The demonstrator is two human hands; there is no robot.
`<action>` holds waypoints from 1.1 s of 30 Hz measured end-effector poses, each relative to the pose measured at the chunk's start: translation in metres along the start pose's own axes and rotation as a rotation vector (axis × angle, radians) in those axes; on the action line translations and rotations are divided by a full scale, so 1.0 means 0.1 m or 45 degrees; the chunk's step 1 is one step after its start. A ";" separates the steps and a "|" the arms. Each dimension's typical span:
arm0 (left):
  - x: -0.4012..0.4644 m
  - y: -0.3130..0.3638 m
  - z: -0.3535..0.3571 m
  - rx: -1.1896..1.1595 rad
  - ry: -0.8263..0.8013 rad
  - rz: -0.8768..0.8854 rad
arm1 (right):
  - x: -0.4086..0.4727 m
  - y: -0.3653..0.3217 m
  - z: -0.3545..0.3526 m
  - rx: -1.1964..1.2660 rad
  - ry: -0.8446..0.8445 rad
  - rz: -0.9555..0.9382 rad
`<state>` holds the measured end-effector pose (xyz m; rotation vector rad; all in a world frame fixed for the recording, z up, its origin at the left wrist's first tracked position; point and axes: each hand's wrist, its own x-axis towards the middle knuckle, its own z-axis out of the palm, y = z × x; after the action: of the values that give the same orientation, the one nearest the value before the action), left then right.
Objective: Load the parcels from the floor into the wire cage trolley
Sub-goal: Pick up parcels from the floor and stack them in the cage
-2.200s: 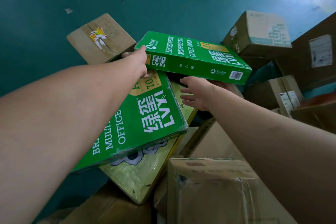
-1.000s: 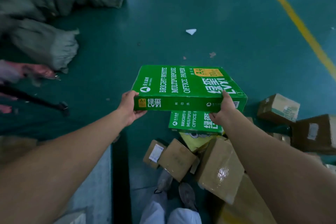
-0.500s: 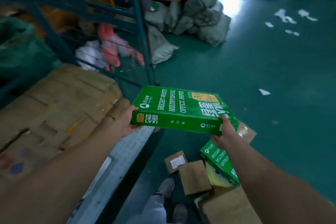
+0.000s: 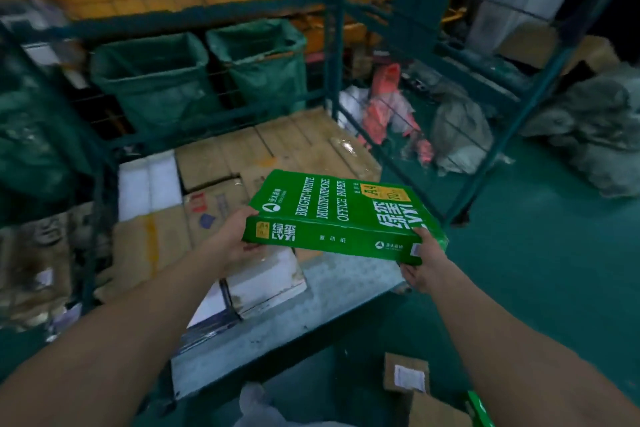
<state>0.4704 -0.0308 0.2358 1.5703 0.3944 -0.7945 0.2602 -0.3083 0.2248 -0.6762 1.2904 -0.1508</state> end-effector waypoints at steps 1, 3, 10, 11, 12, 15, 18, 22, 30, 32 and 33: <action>0.06 0.07 -0.20 -0.039 0.009 0.009 | 0.01 0.00 0.25 -0.031 -0.039 -0.012; 0.17 0.22 -0.63 -0.087 0.033 0.036 | 0.04 0.02 0.77 -0.078 -0.101 -0.052; 0.50 0.75 -2.14 -0.430 0.202 0.090 | 0.04 0.25 2.75 -0.296 -0.385 -0.182; 0.54 0.79 -2.33 -0.487 0.236 0.099 | 0.03 0.29 3.01 -0.332 -0.424 -0.199; 0.61 0.84 -2.55 -0.532 0.276 0.109 | 0.05 0.36 3.31 -0.373 -0.463 -0.203; 0.82 0.93 -2.92 -0.611 0.310 0.092 | 0.17 0.48 3.89 -0.403 -0.494 -0.206; 1.06 1.03 -3.09 -0.635 0.358 0.070 | 0.27 0.49 4.29 -0.501 -0.461 -0.203; 1.46 1.20 -3.17 -0.673 0.440 0.010 | 0.63 0.36 4.81 -0.623 -0.445 -0.132; 2.21 1.39 -3.28 -0.803 0.551 -0.045 | 1.32 0.30 5.74 -0.734 -0.458 0.011; 2.44 1.40 -3.34 -0.801 0.613 -0.085 | 1.54 0.34 5.98 -0.757 -0.442 0.037; 2.57 1.39 -3.39 -0.817 0.636 -0.103 | 1.64 0.38 6.11 -0.776 -0.436 0.054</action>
<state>0.8308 0.2231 0.1579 1.1252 0.9759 -0.2693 0.8600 -0.1231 0.1380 -1.1364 1.0122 0.3965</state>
